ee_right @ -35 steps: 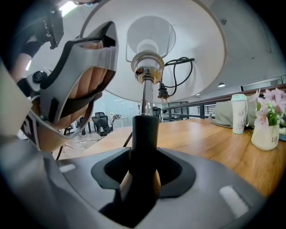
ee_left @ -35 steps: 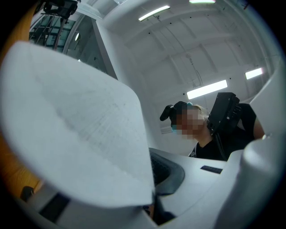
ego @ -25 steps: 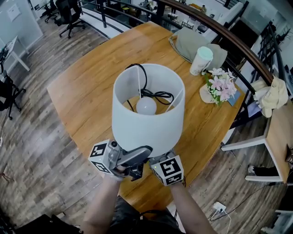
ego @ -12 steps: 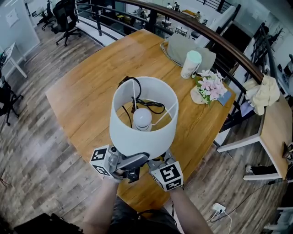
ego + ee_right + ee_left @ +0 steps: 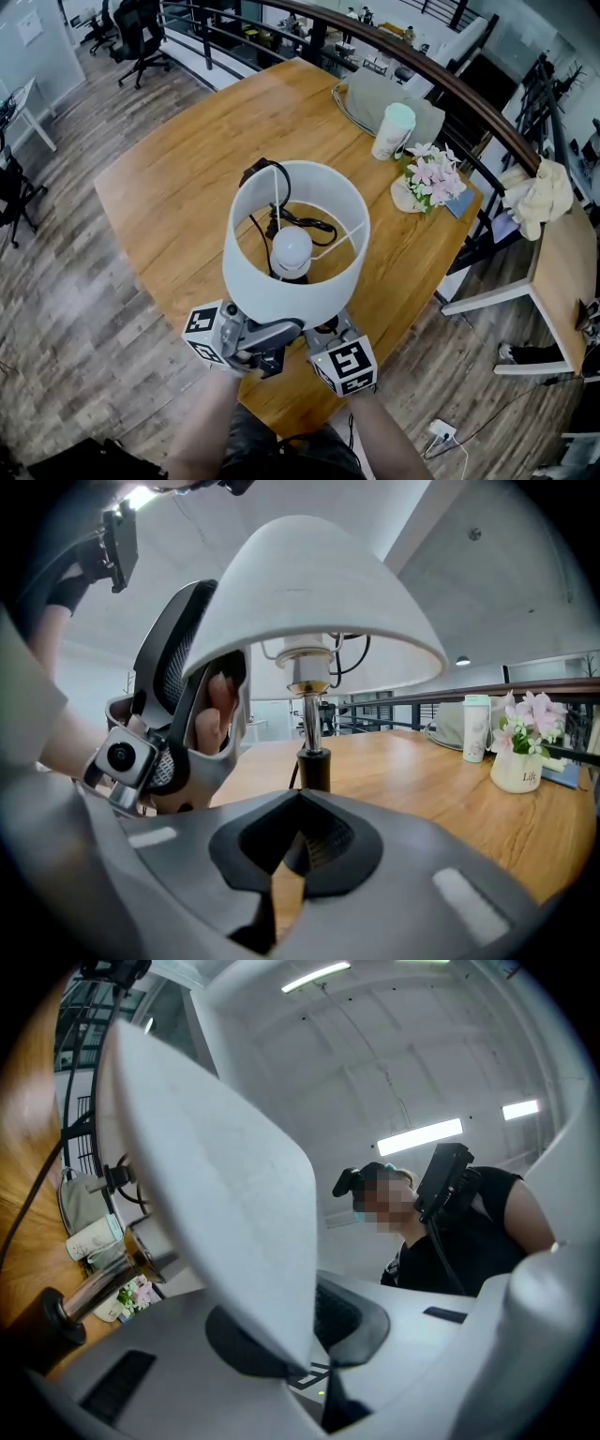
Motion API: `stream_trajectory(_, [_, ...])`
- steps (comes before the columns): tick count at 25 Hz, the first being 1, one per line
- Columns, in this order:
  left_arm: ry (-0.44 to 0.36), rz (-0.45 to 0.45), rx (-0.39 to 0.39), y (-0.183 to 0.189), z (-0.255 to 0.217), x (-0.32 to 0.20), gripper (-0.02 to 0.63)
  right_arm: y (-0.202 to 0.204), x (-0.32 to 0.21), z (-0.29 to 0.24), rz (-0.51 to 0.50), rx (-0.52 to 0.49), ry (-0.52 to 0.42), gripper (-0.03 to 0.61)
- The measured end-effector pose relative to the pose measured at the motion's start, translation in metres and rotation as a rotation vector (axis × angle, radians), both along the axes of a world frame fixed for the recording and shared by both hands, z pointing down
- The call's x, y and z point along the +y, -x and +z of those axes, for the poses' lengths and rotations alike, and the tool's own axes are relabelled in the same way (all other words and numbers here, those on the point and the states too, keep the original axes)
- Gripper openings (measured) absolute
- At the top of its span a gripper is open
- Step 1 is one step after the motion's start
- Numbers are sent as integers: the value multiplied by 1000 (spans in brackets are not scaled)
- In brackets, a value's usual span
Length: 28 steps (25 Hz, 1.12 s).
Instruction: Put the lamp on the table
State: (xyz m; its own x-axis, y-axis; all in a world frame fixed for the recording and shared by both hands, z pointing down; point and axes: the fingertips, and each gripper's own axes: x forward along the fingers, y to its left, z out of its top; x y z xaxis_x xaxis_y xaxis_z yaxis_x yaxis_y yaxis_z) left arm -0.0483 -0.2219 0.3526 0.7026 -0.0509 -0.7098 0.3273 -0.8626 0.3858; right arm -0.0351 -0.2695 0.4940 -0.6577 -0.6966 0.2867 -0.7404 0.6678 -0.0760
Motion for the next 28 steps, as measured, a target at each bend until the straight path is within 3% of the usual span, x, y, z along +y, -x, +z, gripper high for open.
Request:
stream_trajectory(7, [27, -40, -9, -2, 11, 2, 44, -2, 7, 6, -13, 1, 12, 8])
stream_trajectory(28, [150, -179, -249, -15, 71, 14, 44, -6, 29, 15, -30, -11, 31, 8])
